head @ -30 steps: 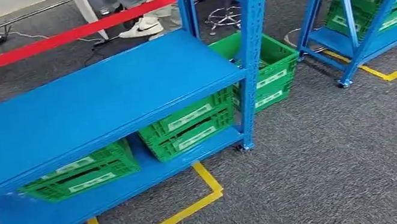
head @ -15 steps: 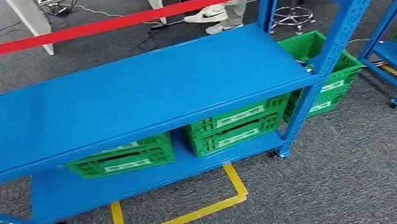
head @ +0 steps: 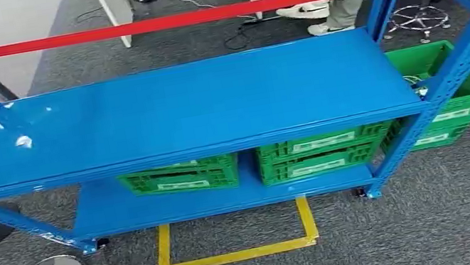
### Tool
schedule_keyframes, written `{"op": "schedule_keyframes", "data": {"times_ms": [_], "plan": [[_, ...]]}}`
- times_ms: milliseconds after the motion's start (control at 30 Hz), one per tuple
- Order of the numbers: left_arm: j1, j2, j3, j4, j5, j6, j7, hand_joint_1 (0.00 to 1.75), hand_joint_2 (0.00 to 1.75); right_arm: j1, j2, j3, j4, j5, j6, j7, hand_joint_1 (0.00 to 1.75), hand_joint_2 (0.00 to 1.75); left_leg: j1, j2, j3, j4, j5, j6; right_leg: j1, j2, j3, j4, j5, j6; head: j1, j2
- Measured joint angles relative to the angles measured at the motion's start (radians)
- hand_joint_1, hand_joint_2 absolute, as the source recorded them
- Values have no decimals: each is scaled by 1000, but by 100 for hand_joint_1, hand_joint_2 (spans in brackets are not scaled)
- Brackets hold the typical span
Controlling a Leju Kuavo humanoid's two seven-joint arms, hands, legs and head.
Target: Take the parts from the cabinet and place them on the table.
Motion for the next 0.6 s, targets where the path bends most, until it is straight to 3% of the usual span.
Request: {"op": "schedule_keyframes", "data": {"times_ms": [33,67,133,167,200,233,267,300,467,567,600], "plan": [[4,0,-1,0,1,0,1,0,0,-2,0,0,0,-3,0,0,0,0,0,0,7,-17,26,1,1,-8,5,0,-4,1,1,0],[5,0,-1,0,2,2,1,0,0,-2,0,0,0,-9,1,-2,0,0,0,1,30,-70,66,4,2,-12,10,0,-8,2,0,0],[6,2,-2,0,6,10,4,0,0,-7,0,-2,0,-28,7,5,0,0,-5,6,111,-239,159,22,3,-22,22,0,-14,5,0,0],[5,4,-3,0,6,16,17,0,0,-9,3,-3,2,-32,7,14,0,0,-11,16,134,-278,151,34,6,-25,14,-1,-19,11,2,0],[3,4,-5,0,7,23,29,0,0,-12,3,-3,2,-33,7,18,0,0,-13,16,143,-303,143,38,8,-25,22,1,-23,18,0,0],[2,3,-8,0,8,25,37,0,0,-11,3,-4,2,-34,7,24,0,0,-11,15,142,-306,147,33,10,-27,17,3,-23,19,2,0],[3,1,-10,0,8,29,39,0,175,-12,2,-4,2,-38,6,31,0,0,-10,15,142,-307,147,14,10,-24,18,1,-22,11,8,0],[6,1,-10,0,9,35,42,0,175,-13,2,-5,2,-41,6,34,0,175,-11,14,142,-307,147,16,9,-26,22,0,-21,13,7,0],[6,1,-16,0,29,47,56,0,175,-10,3,-7,2,-68,4,58,0,175,-13,15,145,-307,141,25,7,-25,32,-15,-19,19,6,0],[17,6,-16,0,56,25,69,0,175,6,-1,39,-6,-128,7,68,0,175,-13,15,152,-308,137,31,7,-25,30,-20,-21,25,7,0],[23,9,-16,-1,67,14,74,0,0,12,-2,56,-10,-153,10,72,0,175,-13,15,153,-308,135,33,6,-25,32,-21,-22,26,7,0]]}}
